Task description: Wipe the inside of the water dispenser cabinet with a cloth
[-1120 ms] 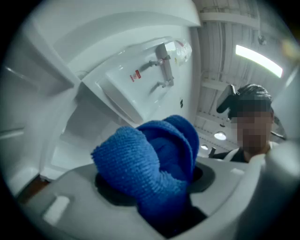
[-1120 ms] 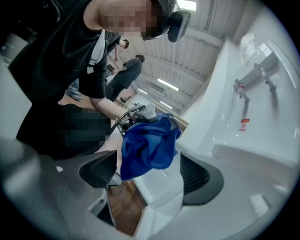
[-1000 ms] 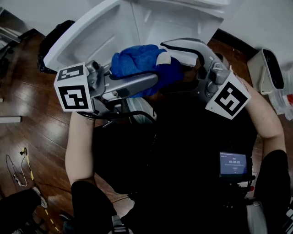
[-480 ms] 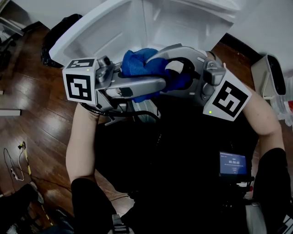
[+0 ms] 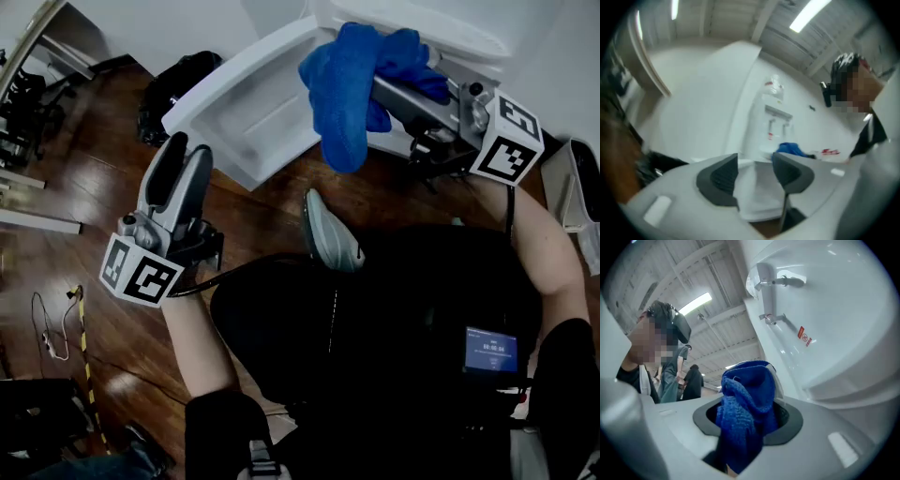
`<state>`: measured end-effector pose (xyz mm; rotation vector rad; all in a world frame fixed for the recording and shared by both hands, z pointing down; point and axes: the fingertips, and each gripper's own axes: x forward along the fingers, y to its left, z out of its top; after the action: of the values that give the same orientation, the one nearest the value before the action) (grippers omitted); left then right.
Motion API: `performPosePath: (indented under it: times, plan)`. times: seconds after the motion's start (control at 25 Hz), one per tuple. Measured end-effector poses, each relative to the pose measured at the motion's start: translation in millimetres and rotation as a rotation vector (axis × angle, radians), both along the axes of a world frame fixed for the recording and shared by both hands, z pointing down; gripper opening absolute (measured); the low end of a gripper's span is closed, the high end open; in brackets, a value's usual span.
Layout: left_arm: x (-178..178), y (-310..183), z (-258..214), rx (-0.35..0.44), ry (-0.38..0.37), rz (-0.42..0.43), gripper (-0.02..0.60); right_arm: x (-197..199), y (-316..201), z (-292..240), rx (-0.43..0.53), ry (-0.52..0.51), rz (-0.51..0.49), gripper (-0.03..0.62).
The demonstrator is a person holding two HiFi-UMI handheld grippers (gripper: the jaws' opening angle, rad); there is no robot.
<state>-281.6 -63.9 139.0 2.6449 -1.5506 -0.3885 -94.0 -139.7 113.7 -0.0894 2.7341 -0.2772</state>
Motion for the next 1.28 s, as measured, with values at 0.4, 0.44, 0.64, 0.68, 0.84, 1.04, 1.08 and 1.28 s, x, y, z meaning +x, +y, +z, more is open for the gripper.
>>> performPosePath:
  times: [0.4,0.44,0.64,0.68,0.84,1.04,1.08,1.28]
  plan:
    - [-80,-54,134,-0.339,-0.429,-0.238,0.334,-74,-60,-17,0.201,0.268,0.429,0.184]
    - [-83,-59,138,-0.339,-0.434,-0.239,0.325,-80,-64,-17,0.200,0.289,0.433,0.186]
    - [-80,-60,139,-0.292,-0.402,-0.225,0.183,-100,-90,-3,0.200,0.449,0.528,0.186]
    - [-78,-58,139,-0.285,-0.396,-0.226,0.181,-104,-93,2,0.215,0.491,0.550,0.186]
    - [-62,-39,139,-0.275,-0.443,-0.216,0.175,-128,-83,19,0.232,0.575,0.518,0.186]
    - [-54,-33,150,-0.301,-0.567,-0.234,0.219,-161,-27,27,0.300,0.574,0.377,0.186]
    - [-52,-35,154,-0.321,-0.552,-0.215,0.261,-171,-10,29,0.309,0.572,0.333,0.186]
    - [-50,-39,154,-0.312,-0.459,-0.183,0.196,-222,72,32,0.372,0.575,0.122,0.186]
